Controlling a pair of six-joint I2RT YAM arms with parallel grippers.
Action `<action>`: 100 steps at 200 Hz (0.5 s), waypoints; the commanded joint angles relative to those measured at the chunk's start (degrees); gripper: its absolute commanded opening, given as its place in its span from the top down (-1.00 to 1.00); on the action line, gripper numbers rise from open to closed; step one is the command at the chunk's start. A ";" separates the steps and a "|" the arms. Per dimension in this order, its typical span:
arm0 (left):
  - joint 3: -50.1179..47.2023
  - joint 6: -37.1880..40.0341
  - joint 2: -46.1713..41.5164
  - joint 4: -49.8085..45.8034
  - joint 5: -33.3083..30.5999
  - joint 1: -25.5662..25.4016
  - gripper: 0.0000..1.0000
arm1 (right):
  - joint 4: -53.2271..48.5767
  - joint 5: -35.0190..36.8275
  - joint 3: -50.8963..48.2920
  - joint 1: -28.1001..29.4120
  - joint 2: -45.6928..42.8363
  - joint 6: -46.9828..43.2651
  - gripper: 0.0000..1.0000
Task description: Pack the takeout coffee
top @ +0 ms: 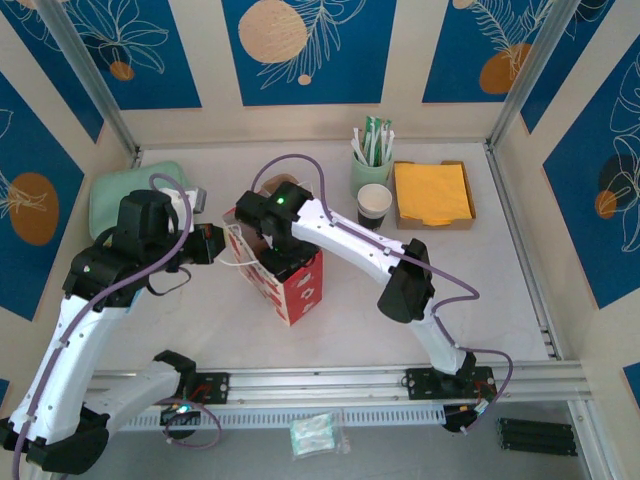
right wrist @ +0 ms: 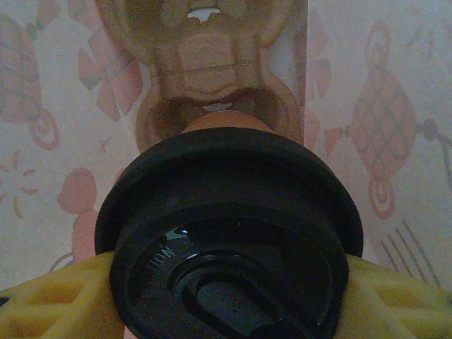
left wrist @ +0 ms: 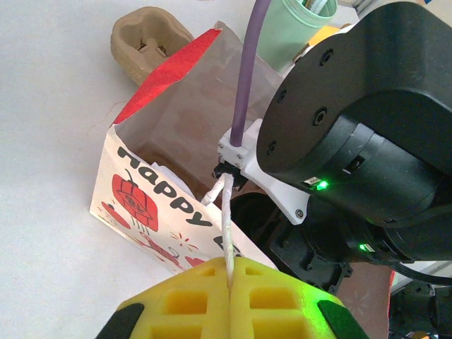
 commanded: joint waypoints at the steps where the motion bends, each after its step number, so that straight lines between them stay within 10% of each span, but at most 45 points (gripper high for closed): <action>1: -0.40 -0.24 -0.37 0.64 0.53 0.32 1.00 | 0.07 -1.66 -0.10 -0.30 -2.30 0.77 -0.24; 100: -0.31 -0.28 -0.13 0.85 0.79 0.34 1.00 | 1.27 -2.54 -0.63 -0.63 -1.96 0.72 -0.24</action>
